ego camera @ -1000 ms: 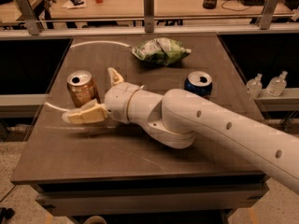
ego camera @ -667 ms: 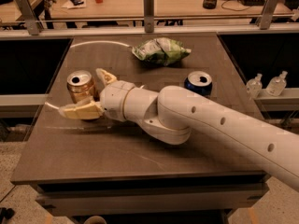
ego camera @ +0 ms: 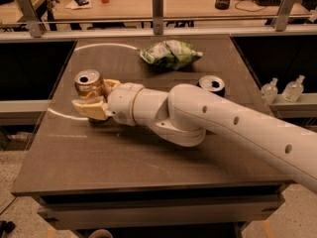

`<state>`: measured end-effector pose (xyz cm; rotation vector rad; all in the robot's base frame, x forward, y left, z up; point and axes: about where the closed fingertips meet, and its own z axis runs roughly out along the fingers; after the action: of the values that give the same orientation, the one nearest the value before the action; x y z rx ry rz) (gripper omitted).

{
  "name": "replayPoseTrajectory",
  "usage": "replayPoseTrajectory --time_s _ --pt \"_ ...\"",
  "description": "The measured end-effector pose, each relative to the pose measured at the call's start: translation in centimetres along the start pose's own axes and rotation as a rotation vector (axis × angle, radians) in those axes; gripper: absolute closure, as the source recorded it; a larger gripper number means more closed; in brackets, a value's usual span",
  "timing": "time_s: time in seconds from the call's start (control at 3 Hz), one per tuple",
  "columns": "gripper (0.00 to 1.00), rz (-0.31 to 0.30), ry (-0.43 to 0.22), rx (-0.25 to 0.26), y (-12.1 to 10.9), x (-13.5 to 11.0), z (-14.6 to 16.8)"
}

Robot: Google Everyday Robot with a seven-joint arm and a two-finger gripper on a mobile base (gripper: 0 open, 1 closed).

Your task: Knock orange can over

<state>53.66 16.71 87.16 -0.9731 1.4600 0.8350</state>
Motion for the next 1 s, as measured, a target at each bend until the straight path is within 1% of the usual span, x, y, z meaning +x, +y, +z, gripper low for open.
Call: replayPoseTrajectory --time_s 0.33,0.67,1.0 --pt "0.88 0.001 0.038 -0.032 -0.7 -2.1 -0.2" --pt "1.00 0.002 0.071 -0.052 -2.6 -4.1 -0.9" --pt "1.00 -0.040 0.087 -0.090 -4.5 -6.5 -1.5"
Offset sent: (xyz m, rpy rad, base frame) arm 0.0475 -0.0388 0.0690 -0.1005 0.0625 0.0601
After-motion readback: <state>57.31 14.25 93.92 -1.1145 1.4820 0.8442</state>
